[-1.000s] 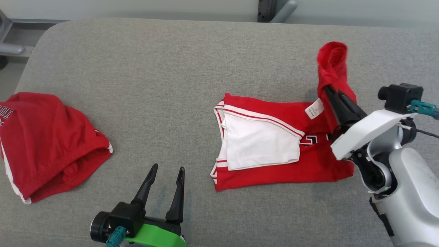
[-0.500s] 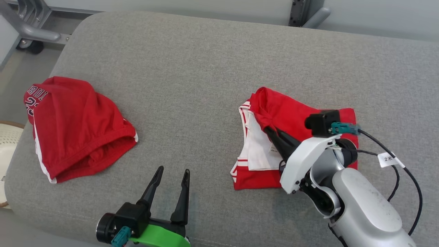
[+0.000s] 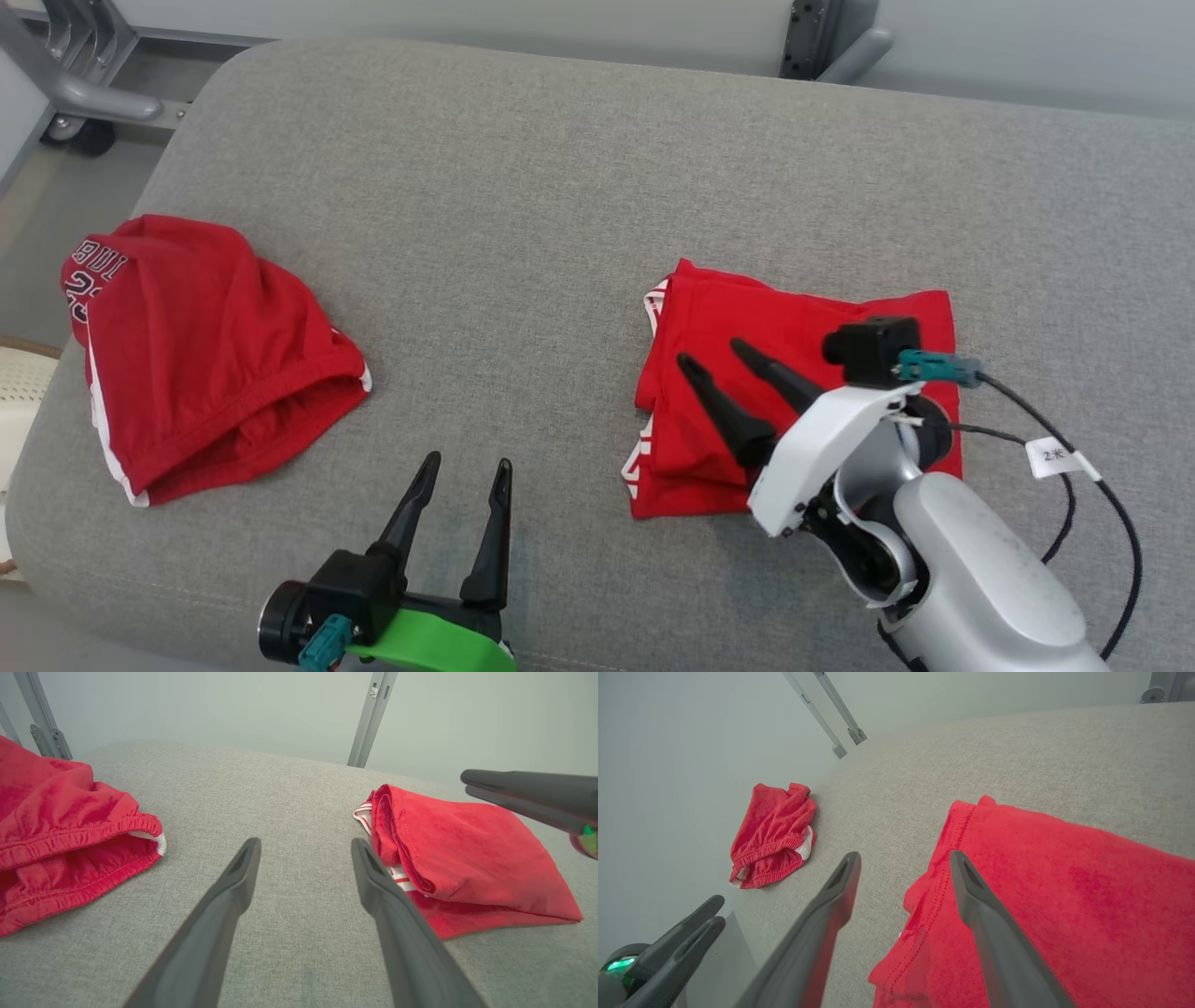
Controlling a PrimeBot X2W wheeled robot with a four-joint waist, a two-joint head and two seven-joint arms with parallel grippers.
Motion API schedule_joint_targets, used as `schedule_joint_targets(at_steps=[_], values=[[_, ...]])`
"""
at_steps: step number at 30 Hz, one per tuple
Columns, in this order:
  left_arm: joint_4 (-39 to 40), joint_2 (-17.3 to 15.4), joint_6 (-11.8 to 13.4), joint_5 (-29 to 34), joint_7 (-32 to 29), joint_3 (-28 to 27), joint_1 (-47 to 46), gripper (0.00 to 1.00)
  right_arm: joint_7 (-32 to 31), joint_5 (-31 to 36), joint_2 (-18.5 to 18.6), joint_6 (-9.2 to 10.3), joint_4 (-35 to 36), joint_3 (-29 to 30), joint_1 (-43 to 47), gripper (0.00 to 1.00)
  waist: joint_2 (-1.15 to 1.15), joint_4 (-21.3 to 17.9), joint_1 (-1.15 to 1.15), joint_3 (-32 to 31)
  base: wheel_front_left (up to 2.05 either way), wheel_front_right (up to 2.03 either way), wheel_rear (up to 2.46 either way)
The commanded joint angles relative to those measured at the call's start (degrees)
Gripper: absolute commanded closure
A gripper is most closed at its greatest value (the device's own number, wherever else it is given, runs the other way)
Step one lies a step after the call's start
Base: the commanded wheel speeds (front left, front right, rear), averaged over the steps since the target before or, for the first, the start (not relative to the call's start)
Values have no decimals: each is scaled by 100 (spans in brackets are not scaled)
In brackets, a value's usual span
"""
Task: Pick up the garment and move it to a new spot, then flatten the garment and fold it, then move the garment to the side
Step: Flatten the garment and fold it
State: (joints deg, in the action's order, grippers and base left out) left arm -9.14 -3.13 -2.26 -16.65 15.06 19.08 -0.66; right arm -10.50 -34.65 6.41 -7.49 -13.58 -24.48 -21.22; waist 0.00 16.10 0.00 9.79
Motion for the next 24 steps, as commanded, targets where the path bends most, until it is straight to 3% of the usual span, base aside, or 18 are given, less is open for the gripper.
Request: schedule_joint_targets(at_steps=[1,6,13,20,24], values=[[12,5,19,49,16,-31,2,0,88,-11,87,1,70,75,81,0,0,-75,0,-50,0,0,0],[88,7,83,100,16,-157,67,0,673,110,377,1,451,476,191,0,0,-333,0,-150,0,0,0],[149,11,226,69,16,-412,51,0,1495,641,672,1,292,1058,436,0,0,-729,0,-293,0,0,0],[242,16,333,73,10,-705,64,0,2351,1213,679,1,-75,1406,849,0,0,-1075,0,-487,0,0,0],[296,17,315,123,10,-867,193,0,2540,1484,623,1,22,1534,1251,0,0,-1215,0,-608,0,0,0]])
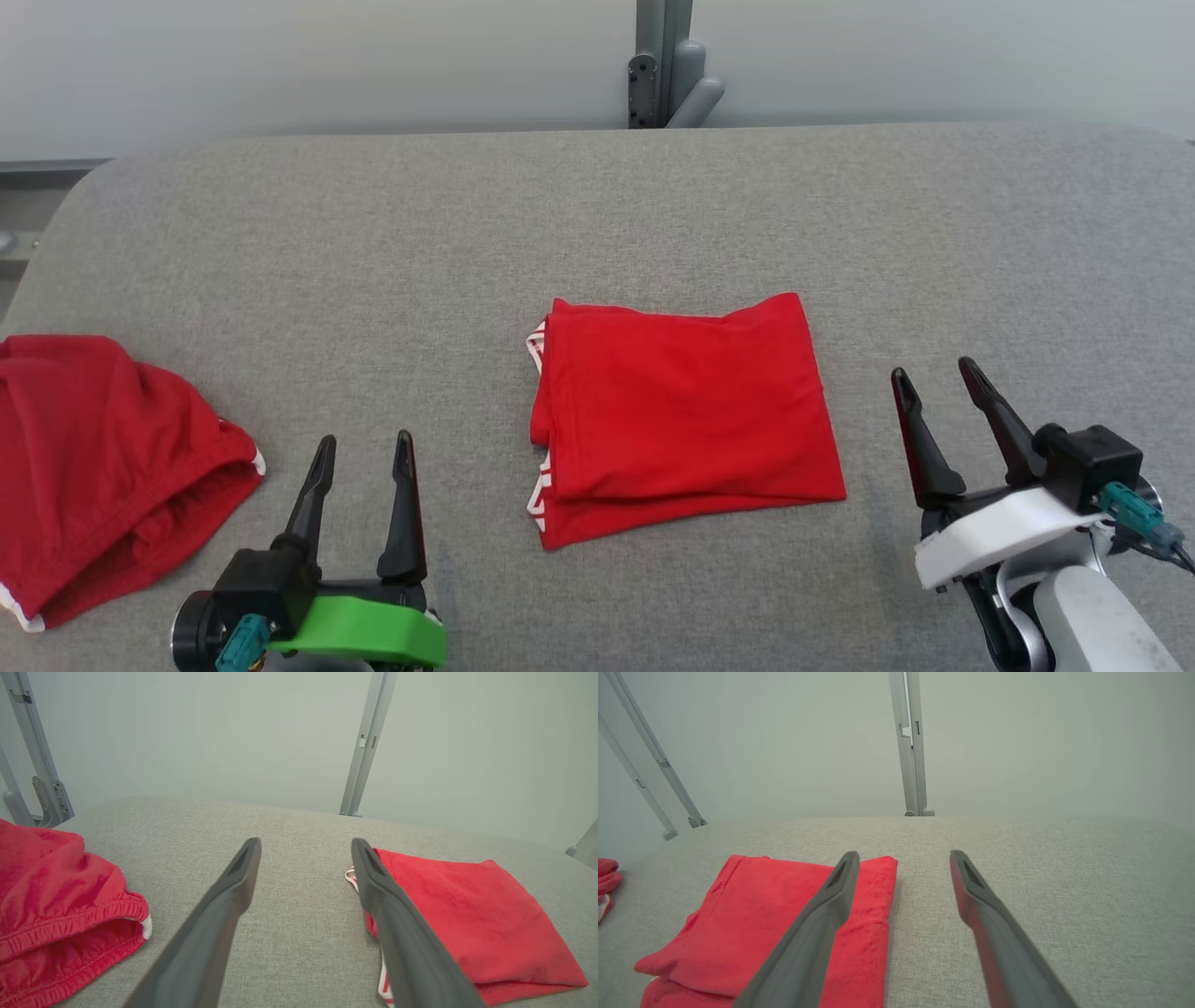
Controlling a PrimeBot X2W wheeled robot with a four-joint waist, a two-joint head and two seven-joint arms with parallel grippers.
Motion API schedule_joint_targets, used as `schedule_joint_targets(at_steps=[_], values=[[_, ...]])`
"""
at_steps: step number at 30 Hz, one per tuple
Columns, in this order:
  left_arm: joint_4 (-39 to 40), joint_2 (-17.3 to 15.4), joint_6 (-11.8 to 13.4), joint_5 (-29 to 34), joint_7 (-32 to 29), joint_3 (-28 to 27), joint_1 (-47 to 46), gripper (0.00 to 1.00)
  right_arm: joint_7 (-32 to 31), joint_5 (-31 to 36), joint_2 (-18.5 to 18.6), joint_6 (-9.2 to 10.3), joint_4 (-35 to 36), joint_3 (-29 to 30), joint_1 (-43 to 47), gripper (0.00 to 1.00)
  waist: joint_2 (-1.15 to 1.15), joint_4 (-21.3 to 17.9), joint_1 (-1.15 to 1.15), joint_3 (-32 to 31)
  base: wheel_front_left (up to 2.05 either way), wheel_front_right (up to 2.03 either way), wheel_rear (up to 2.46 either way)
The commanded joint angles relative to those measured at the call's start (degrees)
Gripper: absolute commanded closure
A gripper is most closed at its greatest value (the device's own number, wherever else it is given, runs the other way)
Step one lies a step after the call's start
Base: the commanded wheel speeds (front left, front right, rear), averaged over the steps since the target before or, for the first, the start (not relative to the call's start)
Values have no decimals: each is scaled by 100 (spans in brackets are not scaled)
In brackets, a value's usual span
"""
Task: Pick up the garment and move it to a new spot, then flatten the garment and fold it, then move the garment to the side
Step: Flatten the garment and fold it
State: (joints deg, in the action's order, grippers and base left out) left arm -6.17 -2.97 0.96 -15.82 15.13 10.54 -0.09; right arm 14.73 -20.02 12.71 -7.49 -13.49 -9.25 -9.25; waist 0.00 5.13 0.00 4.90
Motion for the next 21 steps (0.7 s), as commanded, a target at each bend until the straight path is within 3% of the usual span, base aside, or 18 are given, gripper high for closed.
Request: schedule_joint_targets(at_steps=[1,11,21], values=[[14,2,-10,65,2,-48,166,0,37,91,-29,1,73,62,156,0,0,-143,0,-148,0,0,0],[501,0,-93,725,2,-347,639,0,42,579,-405,1,1164,656,1358,0,0,-245,0,-501,0,0,0],[676,3,-187,949,2,-490,1042,0,38,833,-369,1,1451,429,1751,0,0,-307,0,-679,0,0,0]])
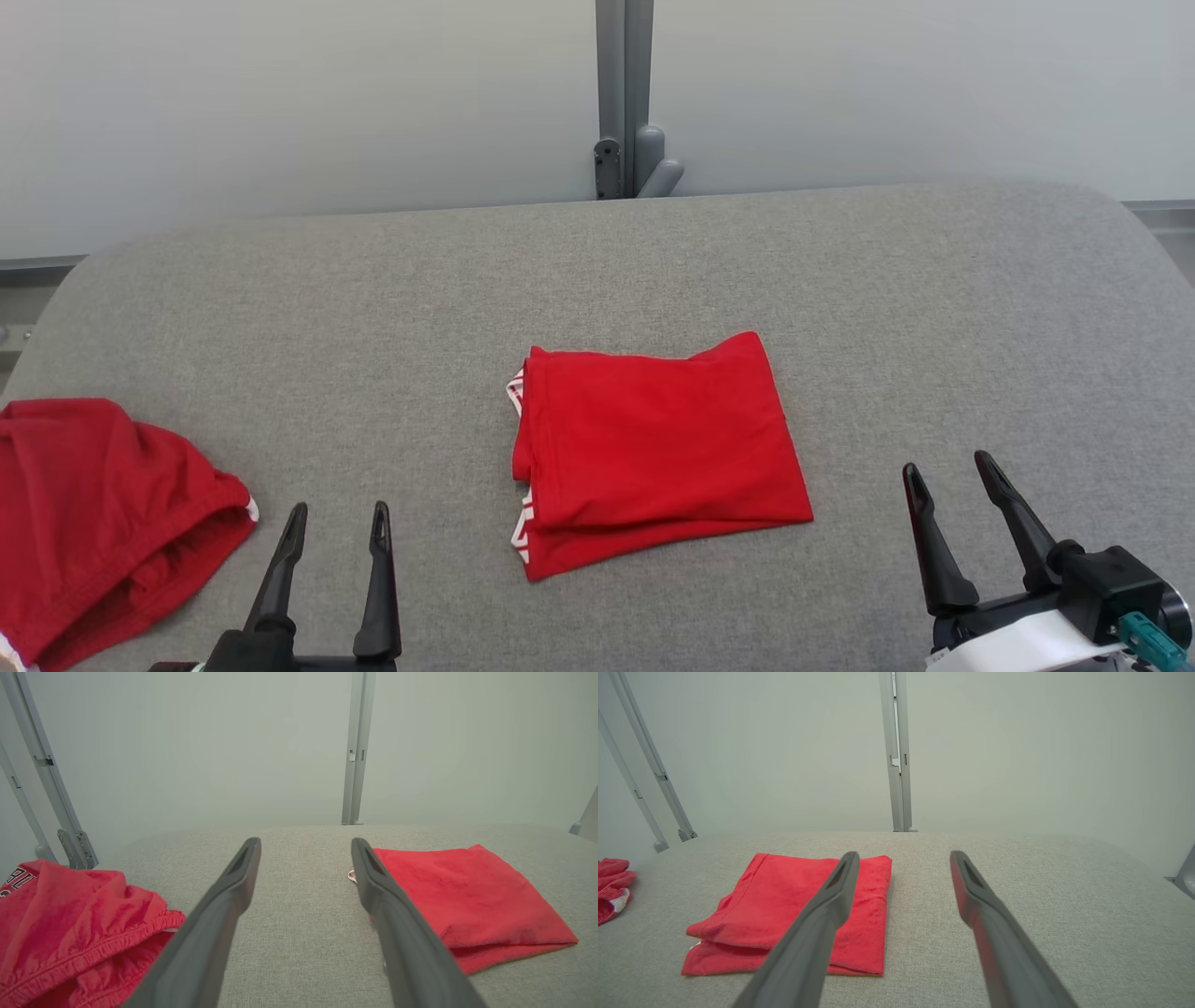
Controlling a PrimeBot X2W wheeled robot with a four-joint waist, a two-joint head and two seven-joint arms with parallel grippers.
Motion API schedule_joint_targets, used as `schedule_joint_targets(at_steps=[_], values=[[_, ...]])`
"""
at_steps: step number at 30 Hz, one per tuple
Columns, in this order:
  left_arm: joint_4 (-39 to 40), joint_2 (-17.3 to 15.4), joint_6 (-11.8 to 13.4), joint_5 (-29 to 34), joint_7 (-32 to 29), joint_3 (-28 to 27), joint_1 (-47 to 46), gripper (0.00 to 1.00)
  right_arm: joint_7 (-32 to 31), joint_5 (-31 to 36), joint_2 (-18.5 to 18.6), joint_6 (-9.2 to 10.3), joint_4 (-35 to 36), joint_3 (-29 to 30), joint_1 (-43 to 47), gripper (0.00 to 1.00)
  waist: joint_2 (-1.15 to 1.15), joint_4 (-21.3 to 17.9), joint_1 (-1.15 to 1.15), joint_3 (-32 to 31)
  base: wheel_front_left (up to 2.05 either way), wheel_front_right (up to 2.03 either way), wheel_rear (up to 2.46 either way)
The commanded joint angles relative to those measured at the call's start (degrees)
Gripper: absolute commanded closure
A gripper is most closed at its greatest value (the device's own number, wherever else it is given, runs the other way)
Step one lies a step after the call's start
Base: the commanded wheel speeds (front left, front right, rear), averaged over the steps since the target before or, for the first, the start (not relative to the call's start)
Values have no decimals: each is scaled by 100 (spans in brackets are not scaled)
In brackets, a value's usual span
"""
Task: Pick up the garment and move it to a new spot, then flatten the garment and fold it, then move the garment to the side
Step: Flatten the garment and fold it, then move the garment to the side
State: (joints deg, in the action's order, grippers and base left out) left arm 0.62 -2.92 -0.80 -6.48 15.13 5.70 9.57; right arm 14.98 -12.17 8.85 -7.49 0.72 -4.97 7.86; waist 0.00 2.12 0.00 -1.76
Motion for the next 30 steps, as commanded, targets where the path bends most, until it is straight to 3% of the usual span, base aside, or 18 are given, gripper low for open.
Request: schedule_joint_targets(at_steps=[1,23,30], values=[[-19,-1,-28,41,2,0,103,0,13,51,5,1,31,3,56,0,0,-10,0,-22,0,0,0],[-130,-1,-23,168,2,62,298,0,13,35,7,1,-112,-52,205,0,0,56,0,-186,0,0,0],[-117,-1,-3,204,2,111,270,0,14,-366,28,1,-375,-196,95,0,0,82,0,-169,0,0,0]])
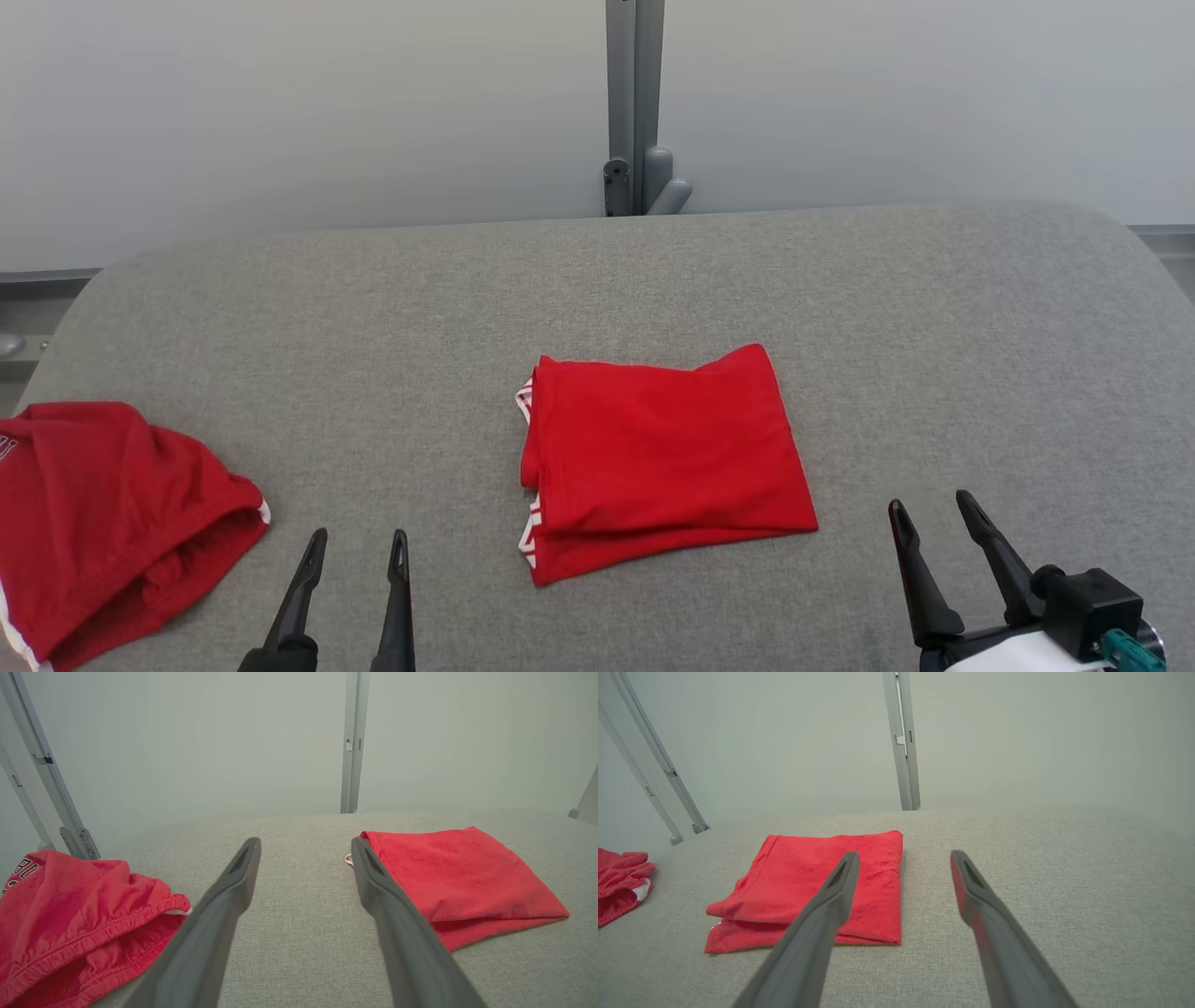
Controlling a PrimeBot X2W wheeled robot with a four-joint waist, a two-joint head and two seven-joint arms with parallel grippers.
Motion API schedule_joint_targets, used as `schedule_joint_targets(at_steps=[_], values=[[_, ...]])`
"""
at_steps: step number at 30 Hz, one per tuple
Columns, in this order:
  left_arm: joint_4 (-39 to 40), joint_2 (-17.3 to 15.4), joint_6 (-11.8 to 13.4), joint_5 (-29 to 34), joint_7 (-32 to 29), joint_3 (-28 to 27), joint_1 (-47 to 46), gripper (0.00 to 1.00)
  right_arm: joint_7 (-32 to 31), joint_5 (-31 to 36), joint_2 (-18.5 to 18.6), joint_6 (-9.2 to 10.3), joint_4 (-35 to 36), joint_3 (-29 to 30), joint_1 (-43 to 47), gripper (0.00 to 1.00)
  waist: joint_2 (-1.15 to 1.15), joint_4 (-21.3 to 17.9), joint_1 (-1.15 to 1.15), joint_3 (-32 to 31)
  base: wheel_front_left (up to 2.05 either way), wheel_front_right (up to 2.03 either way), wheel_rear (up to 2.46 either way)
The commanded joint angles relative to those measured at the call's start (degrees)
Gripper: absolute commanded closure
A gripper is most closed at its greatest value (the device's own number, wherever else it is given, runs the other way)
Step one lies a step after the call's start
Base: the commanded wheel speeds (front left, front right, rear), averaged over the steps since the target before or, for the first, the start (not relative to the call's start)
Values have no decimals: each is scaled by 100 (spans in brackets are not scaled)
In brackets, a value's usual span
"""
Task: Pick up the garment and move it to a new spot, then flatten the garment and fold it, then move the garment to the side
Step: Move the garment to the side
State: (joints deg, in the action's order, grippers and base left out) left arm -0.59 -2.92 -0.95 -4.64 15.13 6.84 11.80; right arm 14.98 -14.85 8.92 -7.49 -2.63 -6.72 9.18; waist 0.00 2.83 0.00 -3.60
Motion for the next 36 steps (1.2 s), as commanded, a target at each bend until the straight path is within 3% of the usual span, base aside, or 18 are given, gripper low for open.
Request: schedule_joint_targets(at_steps=[1,7,11,23,29,36], values=[[6,-1,10,22,2,3,41,0,14,-208,41,1,-106,-61,-93,0,0,23,0,33,0,0,0],[10,-1,-26,-5,2,126,-65,0,14,-1476,387,1,-978,-694,-615,0,0,193,0,204,0,0,0],[67,-1,-11,-27,2,181,-142,0,-8,-2538,810,1,-1470,-1248,-1233,0,0,339,0,386,0,0,0],[108,-1,33,-129,2,354,-544,0,-787,-4910,1822,0,-1919,-2303,-2783,0,0,736,0,1116,0,0,0],[70,-2,60,-189,2,417,-758,0,-1473,-5823,2131,0,-2100,-2649,-3170,0,0,908,0,1375,0,0,0],[58,-1,94,-227,2,459,-888,0,-1795,-6320,2336,0,-2133,-2933,-3420,0,0,977,0,1549,0,0,0]])
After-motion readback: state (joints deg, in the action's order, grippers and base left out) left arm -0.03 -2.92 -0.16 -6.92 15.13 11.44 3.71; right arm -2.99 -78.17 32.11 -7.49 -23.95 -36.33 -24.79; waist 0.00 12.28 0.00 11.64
